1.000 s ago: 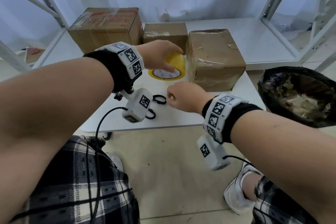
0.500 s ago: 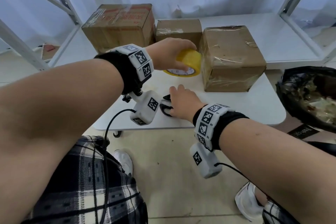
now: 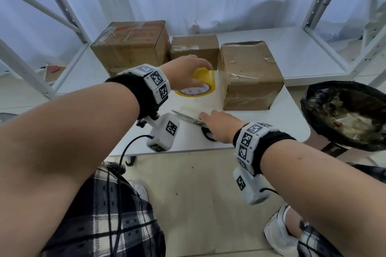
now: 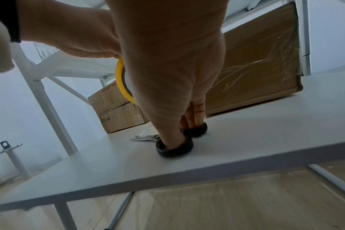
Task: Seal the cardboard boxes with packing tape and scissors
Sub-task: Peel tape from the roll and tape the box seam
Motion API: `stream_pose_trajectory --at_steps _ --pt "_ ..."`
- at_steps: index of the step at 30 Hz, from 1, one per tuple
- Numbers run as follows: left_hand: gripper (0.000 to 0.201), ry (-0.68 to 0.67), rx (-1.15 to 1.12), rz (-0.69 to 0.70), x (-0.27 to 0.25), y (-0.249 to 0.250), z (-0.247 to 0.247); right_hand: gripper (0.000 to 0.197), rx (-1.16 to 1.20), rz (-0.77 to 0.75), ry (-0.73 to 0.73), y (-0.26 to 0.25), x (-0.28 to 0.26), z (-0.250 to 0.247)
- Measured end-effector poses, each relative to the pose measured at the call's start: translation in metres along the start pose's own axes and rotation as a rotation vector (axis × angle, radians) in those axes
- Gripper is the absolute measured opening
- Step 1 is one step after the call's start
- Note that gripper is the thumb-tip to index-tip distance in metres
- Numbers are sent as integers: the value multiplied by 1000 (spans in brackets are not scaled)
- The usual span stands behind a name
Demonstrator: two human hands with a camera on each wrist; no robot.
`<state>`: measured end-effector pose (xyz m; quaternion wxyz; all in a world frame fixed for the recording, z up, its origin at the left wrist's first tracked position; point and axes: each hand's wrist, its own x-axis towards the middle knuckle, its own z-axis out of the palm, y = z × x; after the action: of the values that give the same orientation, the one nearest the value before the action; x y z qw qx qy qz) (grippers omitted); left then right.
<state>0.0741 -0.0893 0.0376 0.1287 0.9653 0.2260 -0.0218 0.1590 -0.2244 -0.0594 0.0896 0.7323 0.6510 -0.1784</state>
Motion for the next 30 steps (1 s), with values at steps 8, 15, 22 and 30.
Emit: stream_pose_trajectory --at_steps 8,15,22,30 --pt "46 -16 34 -76 2 10 -6 40 278 190 -177 23 -27 -51" --pt "45 -6 141 -120 -2 19 -2 75 748 408 -310 46 -65 -36" --pt "45 15 177 -131 -4 17 -3 101 1149 415 -255 47 -80 -13" --pt "46 -13 125 -143 -5 14 -4 50 1382 303 -123 27 -82 -19"
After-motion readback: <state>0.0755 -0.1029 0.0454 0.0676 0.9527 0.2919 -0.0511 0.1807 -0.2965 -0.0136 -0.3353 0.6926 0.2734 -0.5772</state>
